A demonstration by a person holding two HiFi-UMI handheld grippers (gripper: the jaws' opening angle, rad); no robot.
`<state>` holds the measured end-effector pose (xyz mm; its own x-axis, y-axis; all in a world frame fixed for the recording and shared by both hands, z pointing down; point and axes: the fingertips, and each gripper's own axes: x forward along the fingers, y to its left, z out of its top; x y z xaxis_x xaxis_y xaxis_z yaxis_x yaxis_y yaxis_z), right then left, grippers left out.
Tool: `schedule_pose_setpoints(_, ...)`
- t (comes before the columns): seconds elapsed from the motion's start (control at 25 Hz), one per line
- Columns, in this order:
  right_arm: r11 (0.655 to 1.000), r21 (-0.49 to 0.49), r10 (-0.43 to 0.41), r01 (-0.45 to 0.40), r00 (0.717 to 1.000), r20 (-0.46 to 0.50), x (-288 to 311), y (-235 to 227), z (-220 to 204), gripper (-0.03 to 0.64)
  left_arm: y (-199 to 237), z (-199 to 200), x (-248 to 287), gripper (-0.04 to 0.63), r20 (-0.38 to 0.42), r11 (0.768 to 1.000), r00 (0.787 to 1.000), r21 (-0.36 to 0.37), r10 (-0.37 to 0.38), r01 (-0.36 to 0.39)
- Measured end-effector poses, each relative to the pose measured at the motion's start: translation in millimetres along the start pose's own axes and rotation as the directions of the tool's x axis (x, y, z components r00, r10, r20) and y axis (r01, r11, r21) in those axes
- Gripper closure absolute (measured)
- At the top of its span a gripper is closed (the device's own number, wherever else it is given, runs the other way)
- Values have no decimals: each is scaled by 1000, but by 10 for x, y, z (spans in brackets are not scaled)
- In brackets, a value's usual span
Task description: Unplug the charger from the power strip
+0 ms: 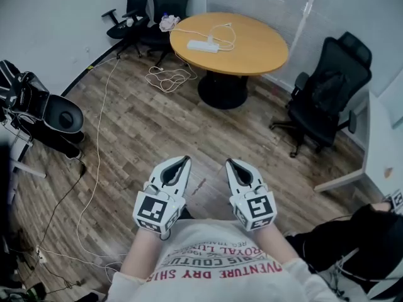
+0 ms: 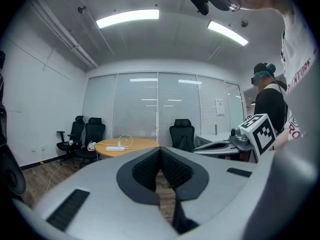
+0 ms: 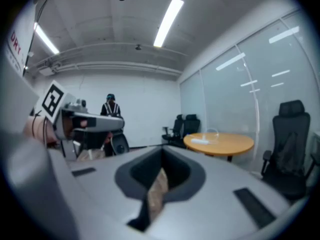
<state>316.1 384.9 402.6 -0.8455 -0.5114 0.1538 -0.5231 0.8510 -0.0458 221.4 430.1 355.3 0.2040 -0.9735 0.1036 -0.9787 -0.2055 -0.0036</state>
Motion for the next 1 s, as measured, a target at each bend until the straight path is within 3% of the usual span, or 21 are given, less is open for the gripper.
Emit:
schedule_pose_setpoints(0.16,998,66,-9,9,1000,1,91,-35,-40,589,70,-105,44,561,-21,1000,1000,-11,-9,9)
schedule_pose_setpoints(0.4,998,62,-27,29,999,-35,380,38,-128,588,322,-237,143,561,-37,998,998,-37,-50,48)
schedule_pose_setpoints(0.72,992,70,-101,107,991,-87,1187,-91,14,588,1217,-62,467,561,-21,996,998,-66,-65,63)
schedule_pose_setpoints(1.0,986,79,-141,149,984,-108,2011,181,56,588,2254,-97,476,561,-19,995,997,-72,-70,69)
